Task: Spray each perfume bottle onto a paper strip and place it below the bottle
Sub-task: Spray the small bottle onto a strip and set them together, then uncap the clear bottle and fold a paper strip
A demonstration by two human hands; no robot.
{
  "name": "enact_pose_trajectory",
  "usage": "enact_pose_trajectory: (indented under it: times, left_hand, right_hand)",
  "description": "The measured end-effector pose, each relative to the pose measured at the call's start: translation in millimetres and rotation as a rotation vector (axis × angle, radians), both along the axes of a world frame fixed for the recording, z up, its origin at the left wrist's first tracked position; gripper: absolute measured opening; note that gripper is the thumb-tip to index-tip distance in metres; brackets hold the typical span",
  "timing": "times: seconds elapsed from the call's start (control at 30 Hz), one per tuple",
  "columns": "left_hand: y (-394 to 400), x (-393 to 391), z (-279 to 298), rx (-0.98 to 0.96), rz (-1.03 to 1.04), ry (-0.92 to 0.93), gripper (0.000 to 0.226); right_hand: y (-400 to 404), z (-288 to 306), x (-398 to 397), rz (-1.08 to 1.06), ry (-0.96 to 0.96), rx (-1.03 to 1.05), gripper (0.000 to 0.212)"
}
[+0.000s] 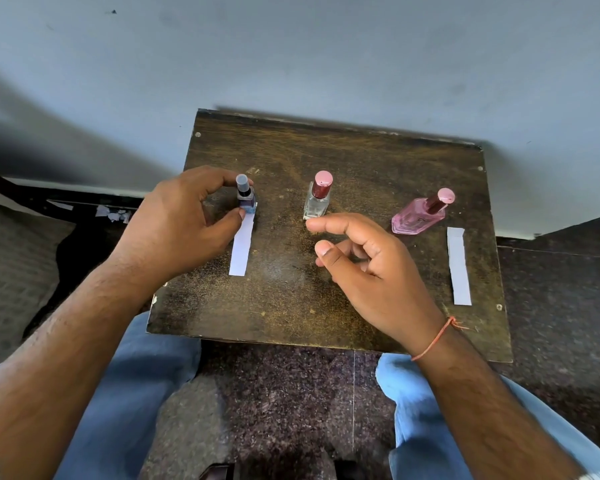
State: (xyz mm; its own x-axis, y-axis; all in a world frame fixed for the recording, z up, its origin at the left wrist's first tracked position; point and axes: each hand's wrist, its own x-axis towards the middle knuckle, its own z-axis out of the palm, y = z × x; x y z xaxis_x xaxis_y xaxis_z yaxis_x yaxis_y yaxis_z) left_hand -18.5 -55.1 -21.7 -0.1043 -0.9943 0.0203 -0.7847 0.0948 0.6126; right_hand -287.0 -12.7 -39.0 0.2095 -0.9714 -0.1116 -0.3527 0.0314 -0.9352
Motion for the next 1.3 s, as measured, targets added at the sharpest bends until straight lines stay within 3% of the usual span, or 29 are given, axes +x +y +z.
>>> enact_pose_trajectory:
  times: [0.37, 0.6, 0.83, 1.3]
  left_hand:
    - [1.6, -2.2, 4.7, 0.031, 0.014, 0.006, 0.030]
    - [-0.4, -0.9, 2.8, 0.068, 0.011, -0.054, 0.046]
    - [-0.2, -2.2, 4.1, 0.067, 0.082, 0.007, 0.052]
    - [0.0, -9.8, 18.6, -0.278, 0.355, 0.228, 0.040]
  right_hand:
    - [0.2, 0.6, 0.3, -0.001, 0.024, 0.010, 0.026]
    - [0.3, 3.2, -1.0, -0.001, 0.018, 0.018, 0.027]
    - [-0.4, 2.4, -2.2, -0.002, 0.015, 0.014, 0.026]
    - [-2.1, -3.4, -2.5, -0.158, 0.097, -0.072, 0.013]
